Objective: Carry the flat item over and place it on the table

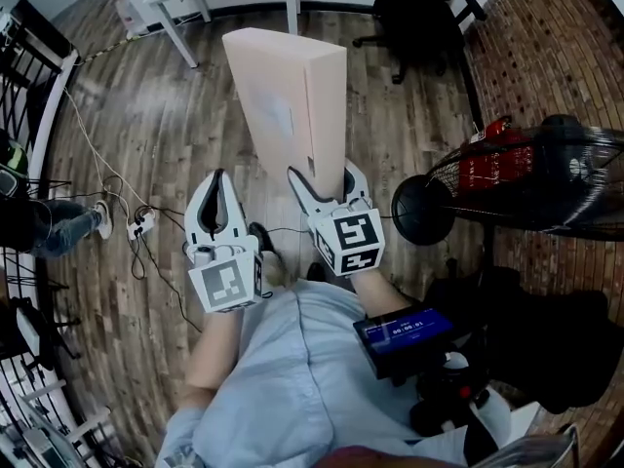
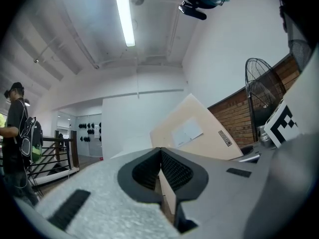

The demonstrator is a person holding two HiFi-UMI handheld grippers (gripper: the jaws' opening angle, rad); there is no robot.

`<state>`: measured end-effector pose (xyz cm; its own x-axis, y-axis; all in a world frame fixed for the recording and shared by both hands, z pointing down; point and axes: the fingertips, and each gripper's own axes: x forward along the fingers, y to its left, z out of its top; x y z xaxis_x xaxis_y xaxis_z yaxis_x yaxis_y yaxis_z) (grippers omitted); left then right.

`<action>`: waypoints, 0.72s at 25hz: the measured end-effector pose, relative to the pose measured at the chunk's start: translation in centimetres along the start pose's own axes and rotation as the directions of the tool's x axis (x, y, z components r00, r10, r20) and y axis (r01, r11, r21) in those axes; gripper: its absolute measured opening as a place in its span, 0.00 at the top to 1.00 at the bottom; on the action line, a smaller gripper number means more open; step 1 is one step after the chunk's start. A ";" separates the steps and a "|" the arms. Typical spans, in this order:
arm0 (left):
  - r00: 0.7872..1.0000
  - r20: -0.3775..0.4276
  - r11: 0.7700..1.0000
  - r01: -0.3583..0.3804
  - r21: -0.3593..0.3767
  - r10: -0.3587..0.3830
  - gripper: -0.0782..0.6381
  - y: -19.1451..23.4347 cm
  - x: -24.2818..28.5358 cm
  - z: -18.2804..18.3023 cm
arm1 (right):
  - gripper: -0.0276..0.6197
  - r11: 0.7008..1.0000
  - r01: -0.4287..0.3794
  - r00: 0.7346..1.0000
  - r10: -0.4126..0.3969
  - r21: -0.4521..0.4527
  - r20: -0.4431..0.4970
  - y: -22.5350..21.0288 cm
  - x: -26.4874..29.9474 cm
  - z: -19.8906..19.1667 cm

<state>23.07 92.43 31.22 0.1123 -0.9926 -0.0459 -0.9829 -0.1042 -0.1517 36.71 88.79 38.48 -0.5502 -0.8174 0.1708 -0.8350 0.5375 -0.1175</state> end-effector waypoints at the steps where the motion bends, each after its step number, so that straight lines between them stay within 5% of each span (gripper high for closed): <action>1: 1.000 0.001 1.000 -0.003 -0.002 0.003 0.88 0.4 0.5 -0.2 | 0.51 1.000 -0.001 1.000 0.001 -0.001 -0.002 -0.1 0.7 0.0; 10: 1.000 -0.002 0.999 -0.020 -0.038 0.020 0.88 8.0 8.2 -3.6 | 0.51 1.000 -0.010 0.999 0.010 0.005 -0.047 0.6 11.6 -0.5; 18: 0.999 0.043 1.000 -0.003 -0.019 0.003 0.88 18.3 19.0 -3.1 | 0.51 1.000 0.012 0.999 -0.012 0.013 -0.038 1.5 25.2 3.5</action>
<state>6.73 71.48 30.60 0.1150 -0.9894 -0.0886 -0.9858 -0.1027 -0.1327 21.60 68.26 39.17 -0.5403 -0.8151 0.2093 -0.8415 0.5248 -0.1283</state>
